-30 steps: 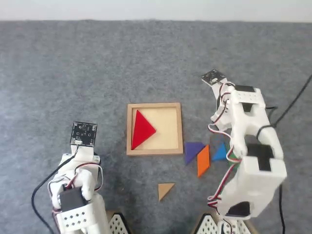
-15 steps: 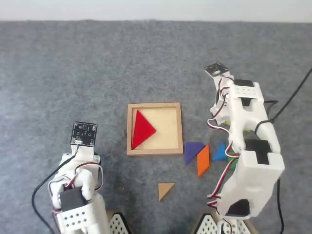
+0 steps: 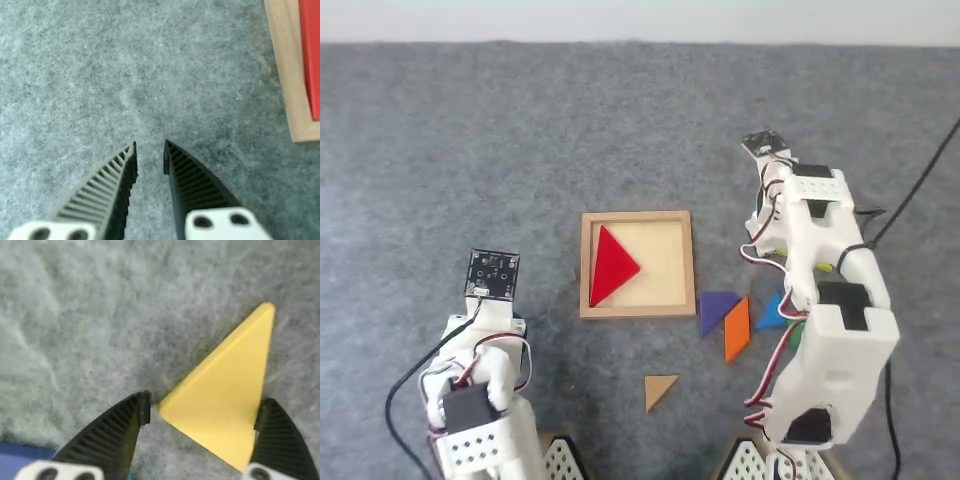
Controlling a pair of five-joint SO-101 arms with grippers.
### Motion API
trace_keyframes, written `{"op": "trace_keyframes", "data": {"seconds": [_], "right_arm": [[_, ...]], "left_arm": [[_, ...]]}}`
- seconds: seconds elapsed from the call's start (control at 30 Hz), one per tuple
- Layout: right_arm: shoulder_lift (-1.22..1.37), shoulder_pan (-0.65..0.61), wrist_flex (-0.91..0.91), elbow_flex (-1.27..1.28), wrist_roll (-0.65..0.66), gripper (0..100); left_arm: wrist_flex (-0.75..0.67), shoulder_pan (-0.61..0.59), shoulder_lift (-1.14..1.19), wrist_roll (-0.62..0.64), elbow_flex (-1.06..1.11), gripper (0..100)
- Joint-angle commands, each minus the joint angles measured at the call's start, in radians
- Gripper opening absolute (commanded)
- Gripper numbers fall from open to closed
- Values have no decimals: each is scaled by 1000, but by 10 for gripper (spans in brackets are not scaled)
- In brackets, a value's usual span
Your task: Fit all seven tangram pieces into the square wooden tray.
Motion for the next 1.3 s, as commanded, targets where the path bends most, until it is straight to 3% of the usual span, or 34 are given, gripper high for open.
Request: {"op": "trace_keyframes", "data": {"seconds": [0.0, 0.27, 0.8, 1.03, 1.27], "right_arm": [[35, -2, 61, -112, -14, 340], [159, 18, 200, -282, -14, 340], [166, 12, 208, -292, 51, 336], [166, 12, 199, -292, 57, 149], [166, 13, 193, -293, 58, 136]], "left_arm": [[6, 3, -11, 6, -8, 87], [6, 3, -11, 6, -8, 87], [6, 3, -11, 6, -8, 87], [6, 3, -11, 6, -8, 87], [6, 3, -11, 6, -8, 87]]}}
